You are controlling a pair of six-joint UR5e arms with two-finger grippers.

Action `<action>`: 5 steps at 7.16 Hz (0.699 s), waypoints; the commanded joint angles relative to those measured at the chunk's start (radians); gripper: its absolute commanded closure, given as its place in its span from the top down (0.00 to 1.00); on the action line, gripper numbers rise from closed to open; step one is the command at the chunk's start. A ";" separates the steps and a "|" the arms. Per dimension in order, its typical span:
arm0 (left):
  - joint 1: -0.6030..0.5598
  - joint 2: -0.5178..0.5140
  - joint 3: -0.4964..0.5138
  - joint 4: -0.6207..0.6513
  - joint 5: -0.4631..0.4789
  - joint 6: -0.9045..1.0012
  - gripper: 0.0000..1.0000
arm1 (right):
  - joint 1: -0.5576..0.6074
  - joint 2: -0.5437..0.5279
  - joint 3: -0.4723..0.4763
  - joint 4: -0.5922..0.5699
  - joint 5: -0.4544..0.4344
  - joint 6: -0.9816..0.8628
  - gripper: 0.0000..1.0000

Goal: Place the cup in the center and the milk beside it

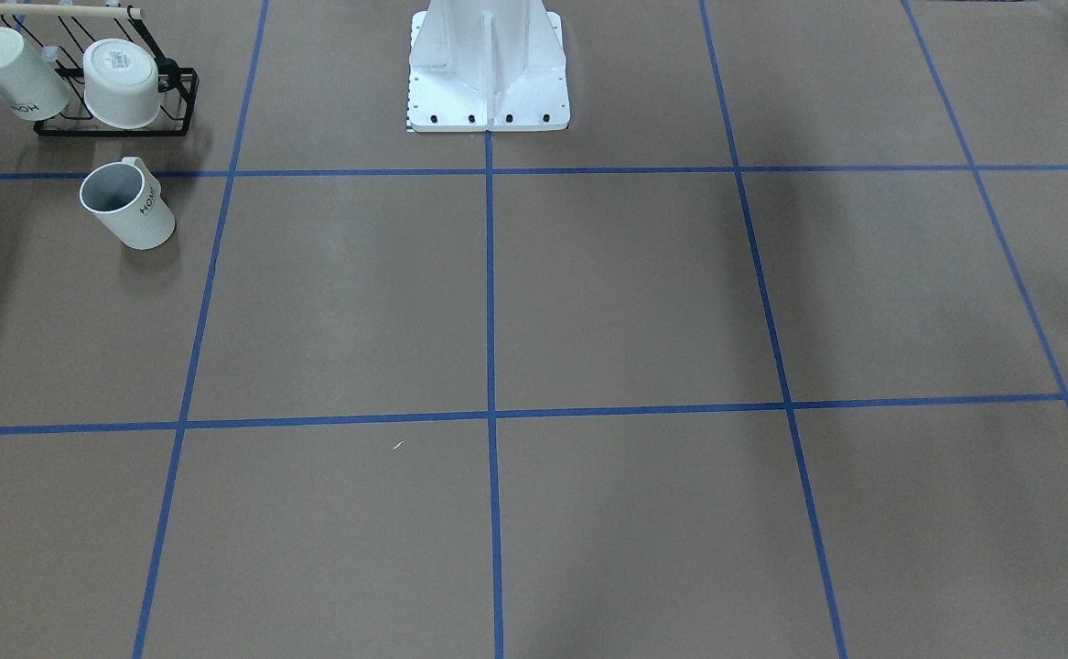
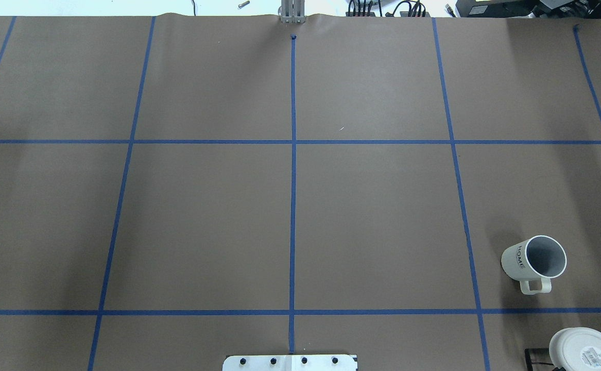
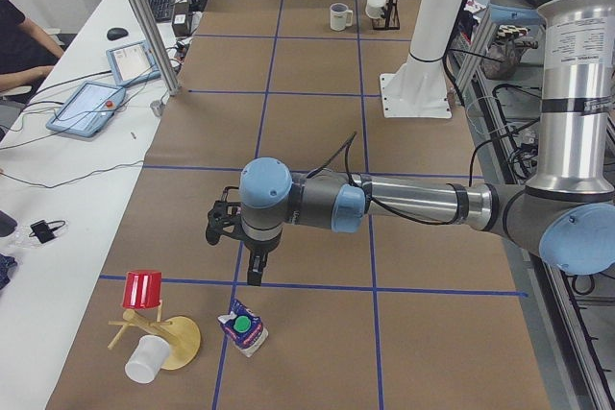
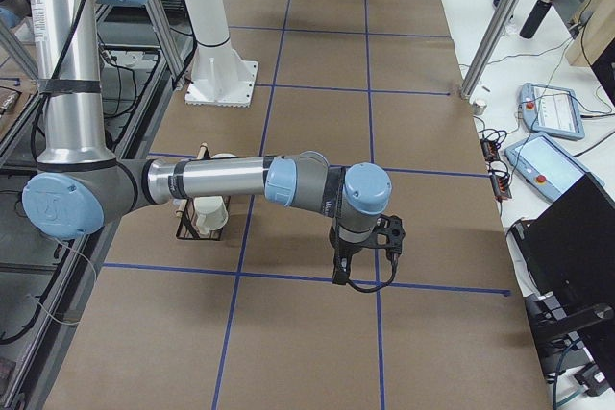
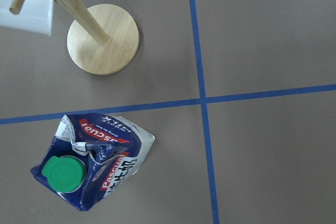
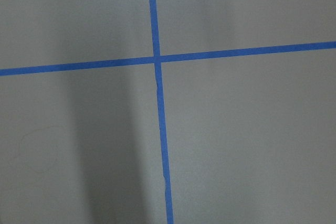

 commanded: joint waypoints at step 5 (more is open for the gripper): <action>0.000 0.001 0.002 0.002 0.001 0.006 0.99 | -0.005 0.000 0.014 0.002 -0.006 -0.001 1.00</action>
